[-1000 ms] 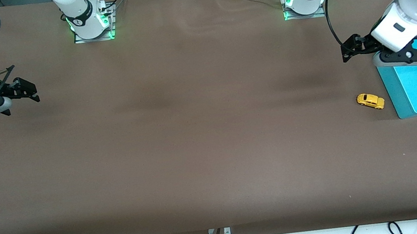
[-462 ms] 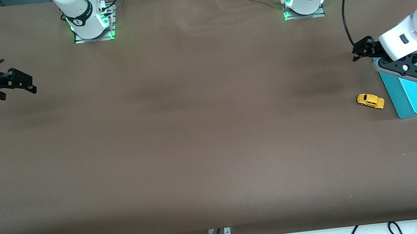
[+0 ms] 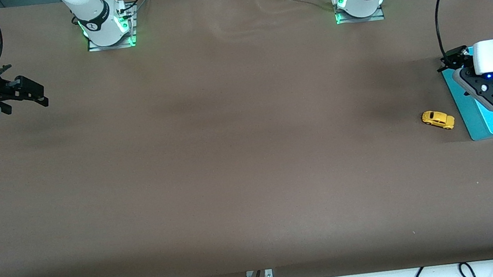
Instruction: Wind and store yellow beetle car
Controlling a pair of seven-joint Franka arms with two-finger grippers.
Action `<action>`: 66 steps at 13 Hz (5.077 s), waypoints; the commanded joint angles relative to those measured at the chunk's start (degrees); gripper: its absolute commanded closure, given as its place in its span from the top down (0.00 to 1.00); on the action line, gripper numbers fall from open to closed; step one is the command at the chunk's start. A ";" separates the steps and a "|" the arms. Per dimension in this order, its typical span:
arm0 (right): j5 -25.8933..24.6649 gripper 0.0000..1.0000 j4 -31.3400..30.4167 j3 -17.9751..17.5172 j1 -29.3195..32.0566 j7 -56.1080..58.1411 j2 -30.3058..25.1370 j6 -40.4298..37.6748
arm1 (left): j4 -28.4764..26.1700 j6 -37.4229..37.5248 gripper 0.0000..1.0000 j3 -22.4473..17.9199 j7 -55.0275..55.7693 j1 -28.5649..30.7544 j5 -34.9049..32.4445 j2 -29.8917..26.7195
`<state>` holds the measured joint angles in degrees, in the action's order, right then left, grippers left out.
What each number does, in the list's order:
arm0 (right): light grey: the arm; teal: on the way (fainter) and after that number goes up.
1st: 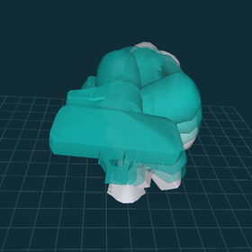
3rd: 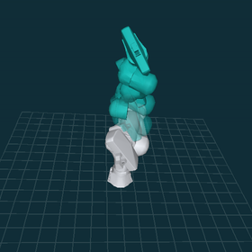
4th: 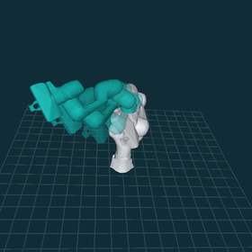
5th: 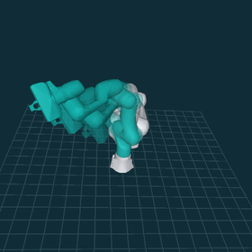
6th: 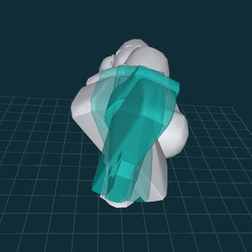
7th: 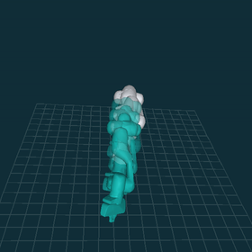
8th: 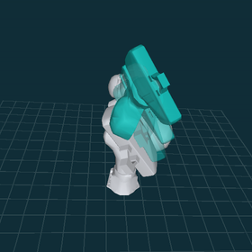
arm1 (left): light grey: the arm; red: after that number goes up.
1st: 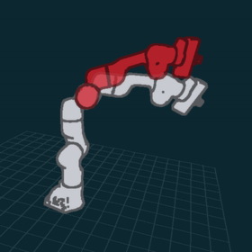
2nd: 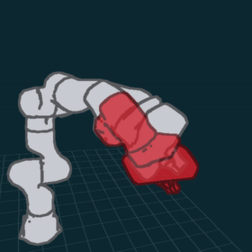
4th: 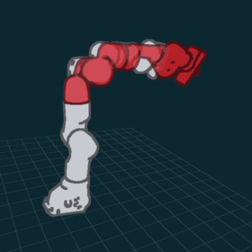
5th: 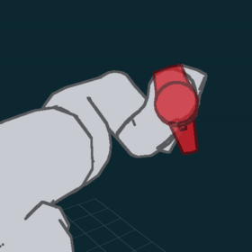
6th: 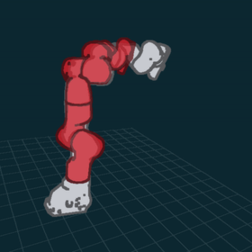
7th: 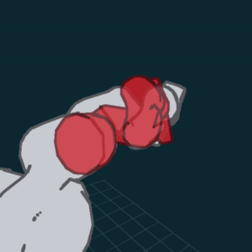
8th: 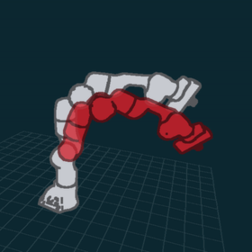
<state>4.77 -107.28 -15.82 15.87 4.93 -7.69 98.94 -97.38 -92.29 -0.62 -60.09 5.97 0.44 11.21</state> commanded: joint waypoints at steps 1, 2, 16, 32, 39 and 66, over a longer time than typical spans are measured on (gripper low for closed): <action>-0.81 1.00 1.63 0.35 -0.40 -0.36 0.31 -1.65 | 0.70 -1.48 1.00 0.53 -14.12 1.41 -4.12 2.84; -0.91 1.00 1.63 0.35 -0.40 -0.10 0.31 -1.65 | 0.61 -2.09 1.00 0.62 -18.70 1.41 -5.53 4.59; -4.16 1.00 5.94 0.35 -0.31 -0.71 1.80 -6.74 | -24.88 -50.88 1.00 0.79 -52.32 6.68 -6.16 10.23; -3.81 1.00 5.94 0.44 -0.14 -0.97 2.06 -6.74 | -23.82 -53.70 0.15 1.06 -54.87 10.29 -5.72 15.60; -3.63 1.00 6.03 0.44 -0.14 -0.88 2.06 -6.74 | -8.56 -21.42 0.16 6.15 -49.62 9.94 -4.49 10.58; -3.46 1.00 6.03 0.44 -0.05 -0.88 2.06 -7.09 | 3.03 -7.09 1.00 18.25 -44.54 30.94 -14.43 8.21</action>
<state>1.33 -103.01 -15.31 15.81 4.74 -6.22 93.49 -99.06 -108.42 13.49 -109.85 36.73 -14.48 21.13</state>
